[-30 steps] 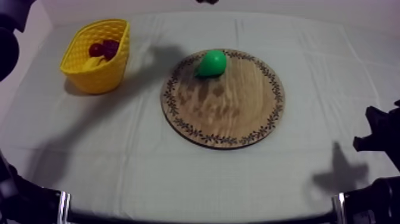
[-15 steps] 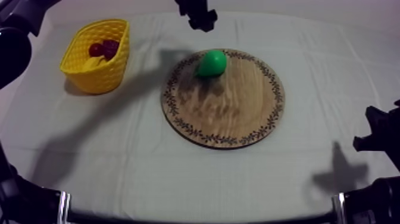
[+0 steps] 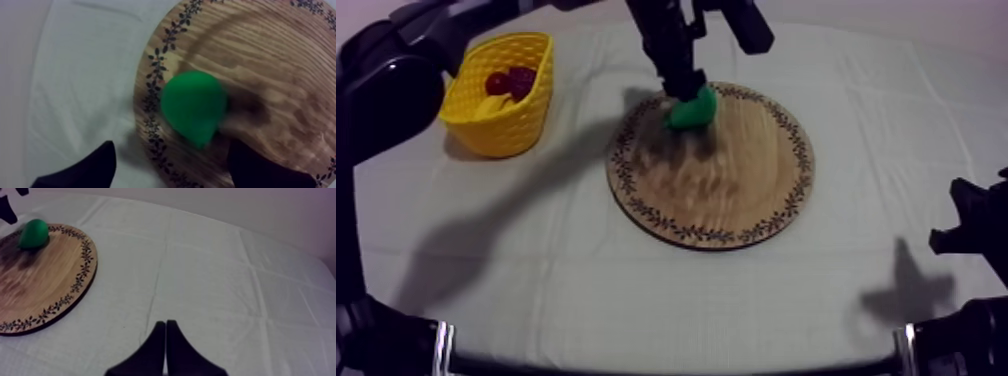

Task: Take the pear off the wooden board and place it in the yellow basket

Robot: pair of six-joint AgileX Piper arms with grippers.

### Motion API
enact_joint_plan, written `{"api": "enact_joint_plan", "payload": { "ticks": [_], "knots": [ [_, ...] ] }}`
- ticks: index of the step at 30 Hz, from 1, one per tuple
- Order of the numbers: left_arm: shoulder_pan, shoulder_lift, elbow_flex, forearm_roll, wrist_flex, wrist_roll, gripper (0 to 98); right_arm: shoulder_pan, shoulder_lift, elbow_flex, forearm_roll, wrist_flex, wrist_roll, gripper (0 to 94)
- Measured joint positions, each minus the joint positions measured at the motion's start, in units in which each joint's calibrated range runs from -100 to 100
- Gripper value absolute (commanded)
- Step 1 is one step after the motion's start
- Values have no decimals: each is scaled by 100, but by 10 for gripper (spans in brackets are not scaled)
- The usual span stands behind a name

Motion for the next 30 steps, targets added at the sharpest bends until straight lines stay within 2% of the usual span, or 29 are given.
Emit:
{"api": "enact_joint_plan", "payload": {
  "ticks": [21, 30],
  "knots": [
    [-2, 946, -531, 54, 2, 155, 783, 0, 0, 0, 0, 1, 0, 3],
    [7, 1159, -679, 236, 1, 161, 773, 0, 0, 0, 0, 1, 0, 3]
  ]
}}
